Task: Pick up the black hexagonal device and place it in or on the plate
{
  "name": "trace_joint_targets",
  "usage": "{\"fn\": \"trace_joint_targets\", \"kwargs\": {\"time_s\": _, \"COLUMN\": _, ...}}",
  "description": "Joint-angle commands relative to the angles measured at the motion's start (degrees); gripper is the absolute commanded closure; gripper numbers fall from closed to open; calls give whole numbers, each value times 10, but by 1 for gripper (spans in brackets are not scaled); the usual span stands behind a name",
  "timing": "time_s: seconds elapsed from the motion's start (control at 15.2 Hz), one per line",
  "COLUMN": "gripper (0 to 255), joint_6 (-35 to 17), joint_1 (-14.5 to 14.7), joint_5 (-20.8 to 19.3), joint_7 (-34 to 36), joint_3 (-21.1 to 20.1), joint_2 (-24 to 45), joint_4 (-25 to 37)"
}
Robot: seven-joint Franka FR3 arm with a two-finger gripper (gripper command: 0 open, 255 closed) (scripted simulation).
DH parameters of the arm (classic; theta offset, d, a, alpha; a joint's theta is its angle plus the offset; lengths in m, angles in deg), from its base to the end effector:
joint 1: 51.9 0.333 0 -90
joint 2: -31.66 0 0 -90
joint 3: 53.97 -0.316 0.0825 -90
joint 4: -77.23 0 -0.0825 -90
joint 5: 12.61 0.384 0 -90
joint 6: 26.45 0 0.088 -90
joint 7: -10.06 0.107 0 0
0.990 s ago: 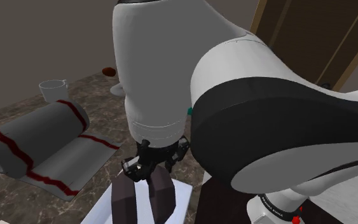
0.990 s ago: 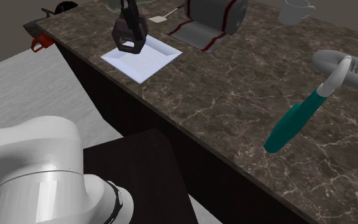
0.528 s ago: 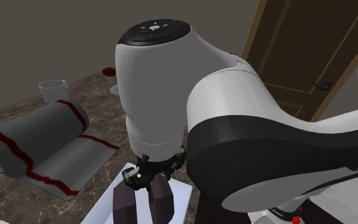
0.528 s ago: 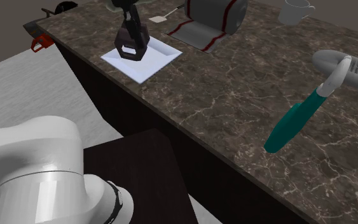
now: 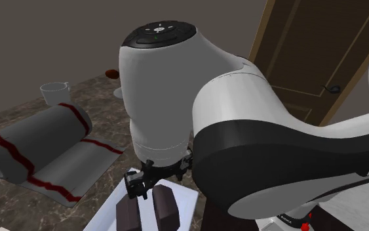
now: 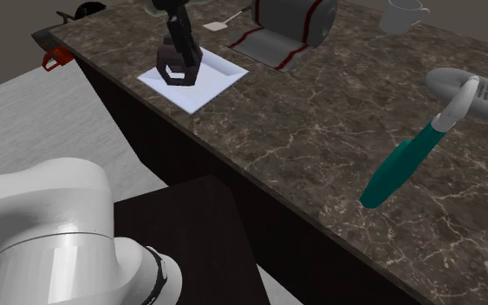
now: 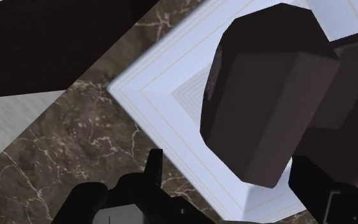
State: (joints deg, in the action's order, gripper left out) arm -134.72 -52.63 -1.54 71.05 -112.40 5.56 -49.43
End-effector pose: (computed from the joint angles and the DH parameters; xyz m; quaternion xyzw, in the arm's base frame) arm 0.2142 0.4225 0.4628 0.9902 -0.0923 0.0710 0.0772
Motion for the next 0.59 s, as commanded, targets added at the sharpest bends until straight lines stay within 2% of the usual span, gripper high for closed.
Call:
{"fn": "trace_joint_targets", "kwargs": {"time_s": 0.0, "gripper": 0, "joint_6": 0, "joint_1": 0, "joint_5": 0, "joint_7": 0, "joint_3": 0, "joint_2": 0, "joint_4": 0}}
{"fn": "trace_joint_targets", "kwargs": {"time_s": 0.13, "gripper": 0, "joint_6": 0, "joint_1": 0, "joint_5": 0, "joint_7": 0, "joint_3": 0, "joint_2": 0, "joint_4": 0}}
{"fn": "trace_joint_targets", "kwargs": {"time_s": 0.4, "gripper": 0, "joint_6": 73, "joint_1": 3, "joint_5": -4, "joint_7": 0, "joint_3": 16, "joint_2": -6, "joint_4": 68}}
{"fn": "trace_joint_targets", "kwargs": {"time_s": 0.53, "gripper": 0, "joint_6": 73, "joint_1": 3, "joint_5": -4, "joint_7": 0, "joint_3": 16, "joint_2": -6, "joint_4": 68}}
